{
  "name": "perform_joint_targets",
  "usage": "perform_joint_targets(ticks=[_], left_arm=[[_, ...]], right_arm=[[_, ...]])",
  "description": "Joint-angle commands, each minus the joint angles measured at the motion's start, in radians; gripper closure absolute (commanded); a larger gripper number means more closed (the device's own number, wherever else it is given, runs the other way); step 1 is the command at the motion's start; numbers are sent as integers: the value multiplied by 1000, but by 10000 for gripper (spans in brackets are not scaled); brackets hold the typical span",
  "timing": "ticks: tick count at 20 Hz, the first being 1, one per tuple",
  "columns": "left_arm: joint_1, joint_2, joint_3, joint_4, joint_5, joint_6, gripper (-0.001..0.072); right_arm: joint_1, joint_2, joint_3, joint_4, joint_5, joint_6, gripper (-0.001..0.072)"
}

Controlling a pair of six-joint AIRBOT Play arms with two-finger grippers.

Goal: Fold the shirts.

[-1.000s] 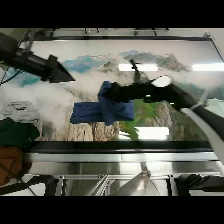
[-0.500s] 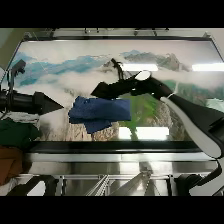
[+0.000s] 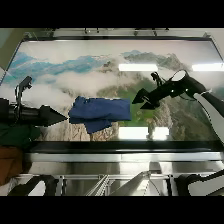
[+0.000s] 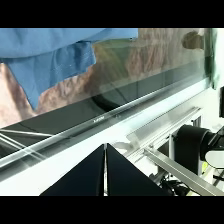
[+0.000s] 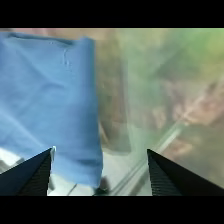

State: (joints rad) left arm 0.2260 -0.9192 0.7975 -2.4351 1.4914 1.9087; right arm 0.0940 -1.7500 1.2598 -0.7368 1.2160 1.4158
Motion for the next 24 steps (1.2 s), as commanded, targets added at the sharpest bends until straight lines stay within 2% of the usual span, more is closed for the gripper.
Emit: perform_joint_targets(ticks=[1, 5, 7, 8, 9, 12, 15, 17, 19, 21, 24], left_arm=[[1, 3, -8, -2, 1, 1, 679], [1, 3, -8, -2, 0, 1, 679], [1, 3, -8, -2, 0, 1, 679], [1, 3, -8, -2, 0, 1, 679], [1, 3, -8, -2, 0, 1, 679], [1, 3, -8, -2, 4, 1, 679], [1, 3, -8, -1, 4, 3, 679], [1, 3, -8, 0, 3, 9, 679], [1, 3, -8, -1, 3, 19, 679], [1, 3, -8, -1, 4, 21, 679], [1, 3, -8, -1, 3, 22, 679]], right_arm=[[14, -60, -73, 144, -42, -64, 59], [105, -124, -73, 353, -79, -185, 61], [140, -135, -72, 429, -103, -214, 79], [145, -136, -72, 448, -103, -219, 421], [145, -134, -72, 472, -98, -237, 673], [80, -78, -63, 497, -57, -269, 686], [-94, 106, -62, 431, -48, -257, 687], [-259, 269, -62, 253, -49, -169, 687], [-481, 434, -63, -23, -52, -63, 687], [-727, 554, -63, -316, -57, 84, 687], [-1064, 594, -72, -563, -21, 164, 686]])
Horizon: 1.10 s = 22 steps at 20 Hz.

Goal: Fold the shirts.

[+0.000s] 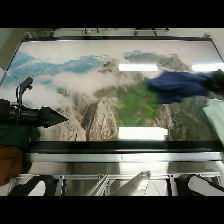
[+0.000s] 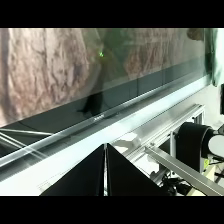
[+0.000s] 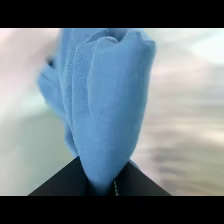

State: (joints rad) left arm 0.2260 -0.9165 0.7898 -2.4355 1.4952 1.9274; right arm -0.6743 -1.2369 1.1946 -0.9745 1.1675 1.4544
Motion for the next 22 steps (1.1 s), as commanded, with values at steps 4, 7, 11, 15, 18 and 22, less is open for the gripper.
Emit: perform_joint_targets(ticks=[4, 7, 11, 15, 18, 22], left_arm=[[1, 0, 0, 0, -1, 14, 679], [1, 0, 0, 0, -4, 14, 679], [1, 0, 0, 0, -33, 14, 677], [1, 0, 0, -2, -53, 14, 677], [1, 1, 29, -2, -54, 21, 678], [1, 17, 173, 1, -13, 26, 680]], right_arm=[[-591, 53, -137, -483, 58, 124, 686], [-674, 40, -229, -507, 37, 124, 662], [-645, 35, -225, -435, 101, 117, 7], [-521, 77, -193, -287, 159, 116, 8], [-317, 127, -182, -18, 138, 49, 515], [66, 230, -185, 258, 35, -92, 686]])
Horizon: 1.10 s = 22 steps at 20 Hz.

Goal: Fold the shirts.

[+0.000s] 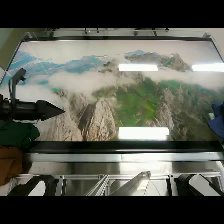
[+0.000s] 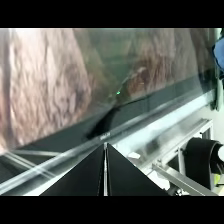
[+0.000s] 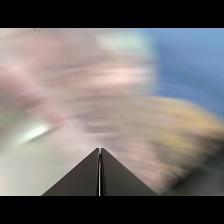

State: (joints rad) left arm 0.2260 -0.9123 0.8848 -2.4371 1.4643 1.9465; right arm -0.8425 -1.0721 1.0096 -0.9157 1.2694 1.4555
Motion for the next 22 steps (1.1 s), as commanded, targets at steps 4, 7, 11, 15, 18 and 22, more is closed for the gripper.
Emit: perform_joint_targets(ticks=[4, 7, 11, 15, 18, 22], left_arm=[[1, 199, -11, 3, -71, 46, 680], [1, 377, -193, 0, -118, 43, 680], [1, 524, -315, 1, -129, 8, 680], [1, 616, -323, 3, -172, 8, 676], [1, 680, -323, 4, -227, 3, 673], [1, 692, -323, 10, -240, -81, 459]], right_arm=[[607, 307, -149, 53, -250, -95, 687], [739, 488, -344, 10, -409, -69, 687], [744, 501, -378, 58, -426, -95, 685], [744, 500, -378, 101, -416, -92, 684], [744, 500, -378, 101, -416, -92, 684], [744, 500, -378, 101, -416, -92, 684]])
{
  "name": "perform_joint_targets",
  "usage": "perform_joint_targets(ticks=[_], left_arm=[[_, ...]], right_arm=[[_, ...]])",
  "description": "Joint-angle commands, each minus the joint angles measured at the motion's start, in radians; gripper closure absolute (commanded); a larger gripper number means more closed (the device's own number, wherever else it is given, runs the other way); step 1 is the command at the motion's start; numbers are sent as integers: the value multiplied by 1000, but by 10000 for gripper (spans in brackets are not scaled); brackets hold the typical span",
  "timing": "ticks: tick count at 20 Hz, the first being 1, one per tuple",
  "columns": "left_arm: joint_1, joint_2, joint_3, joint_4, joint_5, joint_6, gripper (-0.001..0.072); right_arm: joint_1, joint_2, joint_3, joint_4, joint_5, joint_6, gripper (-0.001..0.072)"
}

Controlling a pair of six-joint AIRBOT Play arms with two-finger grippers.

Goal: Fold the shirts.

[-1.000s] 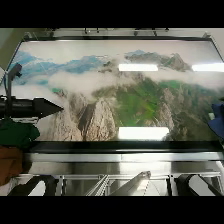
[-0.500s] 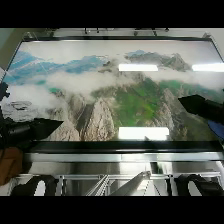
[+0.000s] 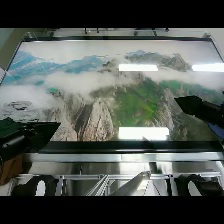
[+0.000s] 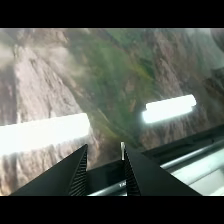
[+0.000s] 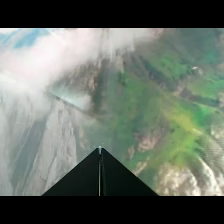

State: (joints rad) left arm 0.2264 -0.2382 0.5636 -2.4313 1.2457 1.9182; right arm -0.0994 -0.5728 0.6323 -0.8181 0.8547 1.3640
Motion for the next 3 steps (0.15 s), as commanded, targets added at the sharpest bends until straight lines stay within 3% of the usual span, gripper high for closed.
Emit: perform_joint_targets(ticks=[1, 3], left_arm=[[0, 3, -2, 2, -21, -53, 459], [0, -47, -2, 2, -8, -53, 459]], right_arm=[[1, 1, -1, 4, -2, 0, 684], [1, 1, -1, 4, -2, 0, 684]])
